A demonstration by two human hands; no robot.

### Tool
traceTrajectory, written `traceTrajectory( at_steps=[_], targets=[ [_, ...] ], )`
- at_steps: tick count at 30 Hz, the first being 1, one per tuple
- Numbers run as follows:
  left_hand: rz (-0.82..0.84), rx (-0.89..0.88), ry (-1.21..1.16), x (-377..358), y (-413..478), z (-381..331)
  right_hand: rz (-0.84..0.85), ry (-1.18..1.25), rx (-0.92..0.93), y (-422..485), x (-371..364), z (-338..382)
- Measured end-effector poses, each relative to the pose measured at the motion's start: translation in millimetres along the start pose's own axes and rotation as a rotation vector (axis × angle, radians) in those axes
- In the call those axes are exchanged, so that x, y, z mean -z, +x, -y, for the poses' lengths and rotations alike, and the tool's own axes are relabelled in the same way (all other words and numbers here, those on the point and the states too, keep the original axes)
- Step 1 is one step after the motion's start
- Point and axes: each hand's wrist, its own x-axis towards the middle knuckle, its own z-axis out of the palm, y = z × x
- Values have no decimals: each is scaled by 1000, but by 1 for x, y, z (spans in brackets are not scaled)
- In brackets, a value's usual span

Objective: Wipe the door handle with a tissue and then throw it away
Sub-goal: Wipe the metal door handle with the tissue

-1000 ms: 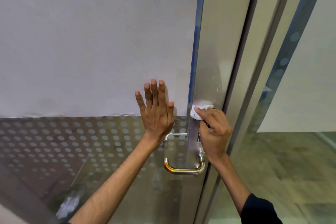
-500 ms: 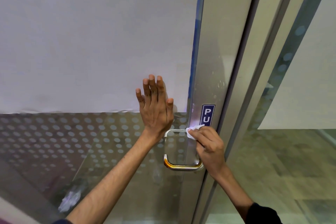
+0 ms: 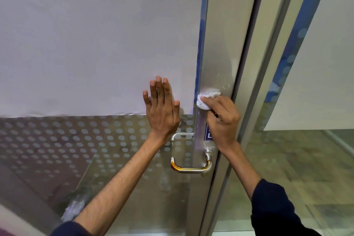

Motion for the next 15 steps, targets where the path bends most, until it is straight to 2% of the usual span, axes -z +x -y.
traceTrajectory(
  at_steps=[4,10,15],
  targets=[
    [-6,-12,-11,-2,0,2,70,1,42,-36,-3,-10],
    [8,-14,-21,-2,0,2,289,24,25,-96,-3,-24],
    [18,-9,-22,-1,0,2,432,-11,16,-102,1,-24]
  ],
)
